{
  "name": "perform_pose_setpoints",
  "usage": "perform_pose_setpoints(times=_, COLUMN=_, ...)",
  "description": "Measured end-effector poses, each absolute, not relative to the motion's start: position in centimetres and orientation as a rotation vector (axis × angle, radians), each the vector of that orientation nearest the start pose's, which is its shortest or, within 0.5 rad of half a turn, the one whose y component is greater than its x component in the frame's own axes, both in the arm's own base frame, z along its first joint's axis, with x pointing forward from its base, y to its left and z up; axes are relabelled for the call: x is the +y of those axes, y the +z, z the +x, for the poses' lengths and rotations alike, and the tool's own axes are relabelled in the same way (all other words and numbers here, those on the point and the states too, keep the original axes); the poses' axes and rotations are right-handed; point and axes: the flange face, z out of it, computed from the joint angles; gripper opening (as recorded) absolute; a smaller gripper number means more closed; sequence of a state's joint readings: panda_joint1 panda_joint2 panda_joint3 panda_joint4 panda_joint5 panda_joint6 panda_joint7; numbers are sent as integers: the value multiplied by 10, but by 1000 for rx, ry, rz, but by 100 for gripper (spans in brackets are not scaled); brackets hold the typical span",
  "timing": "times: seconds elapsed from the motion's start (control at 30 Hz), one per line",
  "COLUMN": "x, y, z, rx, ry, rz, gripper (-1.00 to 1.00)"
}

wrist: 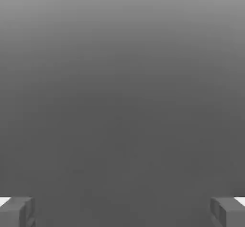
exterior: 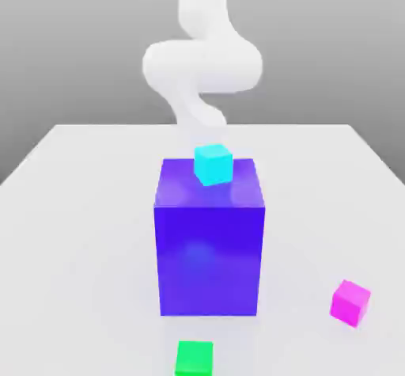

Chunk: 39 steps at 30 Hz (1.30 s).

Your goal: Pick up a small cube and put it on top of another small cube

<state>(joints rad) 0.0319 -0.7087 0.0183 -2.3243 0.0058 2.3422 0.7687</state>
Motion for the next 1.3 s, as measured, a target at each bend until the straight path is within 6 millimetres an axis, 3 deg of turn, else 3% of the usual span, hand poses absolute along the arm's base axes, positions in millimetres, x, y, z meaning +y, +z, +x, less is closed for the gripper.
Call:
perform_pose_setpoints(times=0.2, x=83, y=560, z=439, rx=735, ry=-736, rz=-2741, gripper=0)
perform_pose_setpoints(times=0.4, x=148, y=442, z=457, rx=483, ry=-516, rz=-2914, gripper=0)
perform_pose_setpoints(times=0.53, x=188, y=361, z=447, rx=300, ry=-363, rz=-3006, gripper=0)
perform_pose_setpoints(times=0.67, x=230, y=283, z=417, rx=73, ry=-201, rz=-3079, gripper=0)
perform_pose_setpoints(times=0.83, x=250, y=194, z=378, rx=-122, ry=-20, rz=-3134, gripper=0)
perform_pose_setpoints(times=0.97, x=252, y=145, z=374, rx=-142, ry=-1, rz=-3137, gripper=0)
perform_pose_setpoints(times=1.0, x=252, y=134, z=373, rx=-144, ry=0, rz=-3137, gripper=-100)
perform_pose_setpoints(times=1.2, x=251, y=128, z=373, rx=-144, ry=1, rz=-3138, gripper=-100)
perform_pose_setpoints(times=1.3, x=252, y=148, z=373, rx=-144, ry=1, rz=-3138, gripper=-100)
